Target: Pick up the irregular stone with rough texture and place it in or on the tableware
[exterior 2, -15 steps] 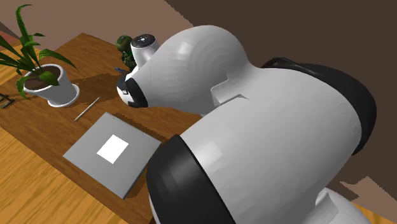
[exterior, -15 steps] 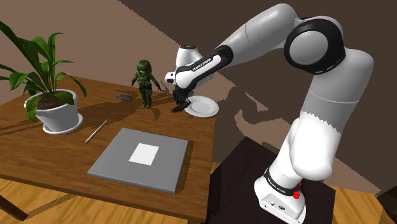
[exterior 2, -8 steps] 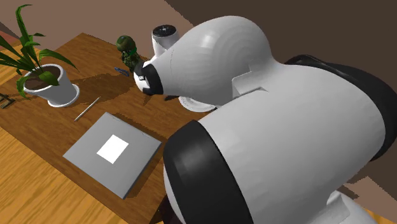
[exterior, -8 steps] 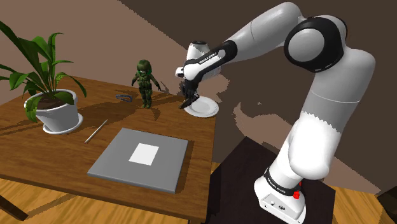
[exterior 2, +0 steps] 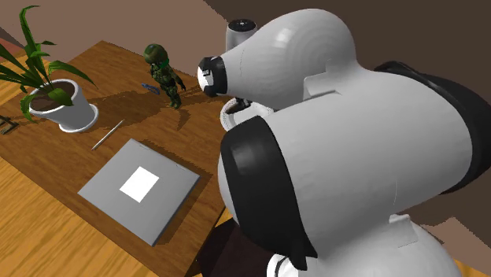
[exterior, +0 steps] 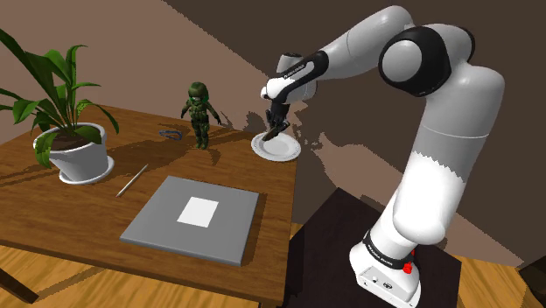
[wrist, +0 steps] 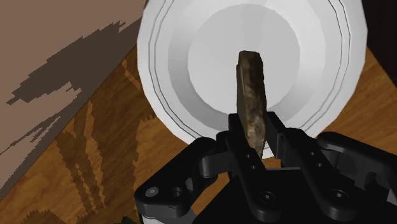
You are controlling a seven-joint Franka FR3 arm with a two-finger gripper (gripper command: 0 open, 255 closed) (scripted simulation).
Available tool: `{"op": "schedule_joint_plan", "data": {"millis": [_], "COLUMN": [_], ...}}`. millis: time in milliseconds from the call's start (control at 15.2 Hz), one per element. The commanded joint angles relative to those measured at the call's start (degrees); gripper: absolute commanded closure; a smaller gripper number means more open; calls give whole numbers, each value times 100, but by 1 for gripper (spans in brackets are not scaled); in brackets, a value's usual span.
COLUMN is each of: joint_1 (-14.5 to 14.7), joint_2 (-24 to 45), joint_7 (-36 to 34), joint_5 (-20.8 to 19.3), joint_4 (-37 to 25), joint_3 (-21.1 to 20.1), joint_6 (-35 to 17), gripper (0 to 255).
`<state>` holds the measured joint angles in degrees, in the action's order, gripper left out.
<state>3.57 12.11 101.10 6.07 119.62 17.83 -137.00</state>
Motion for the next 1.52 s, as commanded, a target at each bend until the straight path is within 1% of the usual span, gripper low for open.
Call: {"op": "schedule_joint_plan", "data": {"millis": [0,66,924,1452], "joint_1": [-195,-241,-370,-370], "joint_2": [114,143,839,838], "joint_7": [335,405,687,687], "joint_5": [105,129,528,527], "joint_4": [-170,-210,-7,-7], "joint_3": [72,85,-91,-92], "joint_6": [71,87,-773,-773], "gripper": [255,255,255,255]}}
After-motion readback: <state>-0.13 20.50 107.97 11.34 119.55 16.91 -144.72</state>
